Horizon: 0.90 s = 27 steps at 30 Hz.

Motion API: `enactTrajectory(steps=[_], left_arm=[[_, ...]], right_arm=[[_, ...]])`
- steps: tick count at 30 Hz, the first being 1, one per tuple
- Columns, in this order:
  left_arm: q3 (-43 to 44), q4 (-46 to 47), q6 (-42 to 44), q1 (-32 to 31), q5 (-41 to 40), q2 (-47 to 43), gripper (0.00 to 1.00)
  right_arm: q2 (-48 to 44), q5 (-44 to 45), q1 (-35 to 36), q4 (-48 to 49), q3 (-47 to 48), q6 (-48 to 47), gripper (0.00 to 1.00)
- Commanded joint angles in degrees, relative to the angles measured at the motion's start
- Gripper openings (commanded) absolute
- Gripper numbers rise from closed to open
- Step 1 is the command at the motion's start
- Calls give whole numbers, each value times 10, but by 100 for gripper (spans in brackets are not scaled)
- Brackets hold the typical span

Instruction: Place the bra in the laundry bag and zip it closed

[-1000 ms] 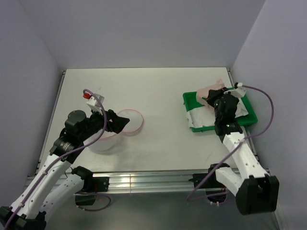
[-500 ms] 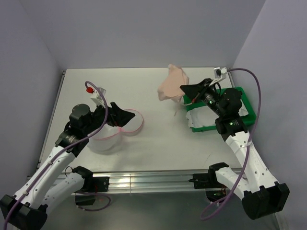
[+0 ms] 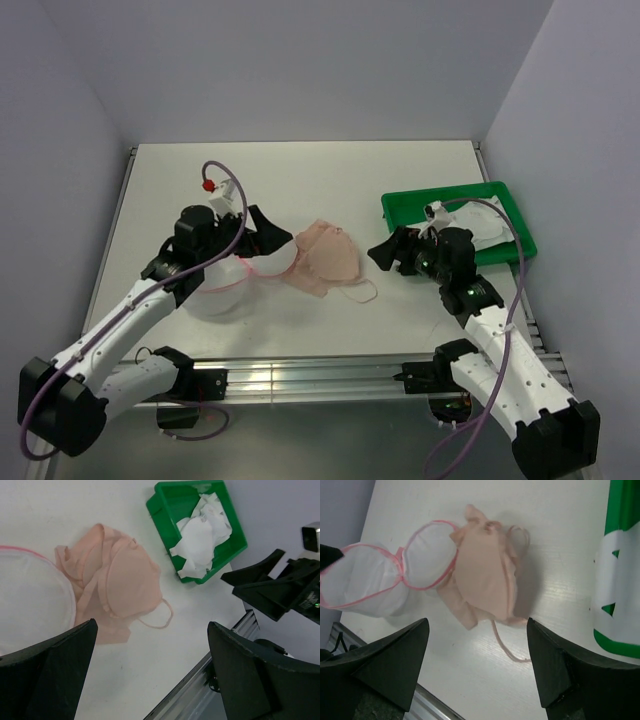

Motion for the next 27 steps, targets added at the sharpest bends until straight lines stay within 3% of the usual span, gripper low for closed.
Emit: enactTrajectory(steps=[1,5,10,13,16,17,19,20,21,23,27], left_arm=[[38,43,-14,-34,-21,39,99],[77,43,-2,-64,-97,122,98],[113,67,-4,-81,-167,203,93],[156,77,6,-85,-169,274,86],[218,59,27,-94,-136,367,76],[234,49,41,-98,-124,382,65],[260,14,58,-116,-99,412,57],[262,3,69,-123,-103,414,46],[245,0,74,-130,-112,411,41],[218,3,72,-143,-137,392,39],[165,6,58,-149,-145,367,48]], right_arm=[[1,24,8,47,15,-8,83],[58,42,47,75,29,-12,80],[91,145,110,100,28,-14,73],[84,157,115,112,12,4,59],[74,156,116,131,-5,10,52],[71,161,116,129,-9,13,50],[57,172,116,122,-20,11,48],[51,180,116,120,-27,7,47],[38,187,116,118,-31,6,47],[25,191,116,118,-40,3,46],[16,189,116,118,-47,3,45]])
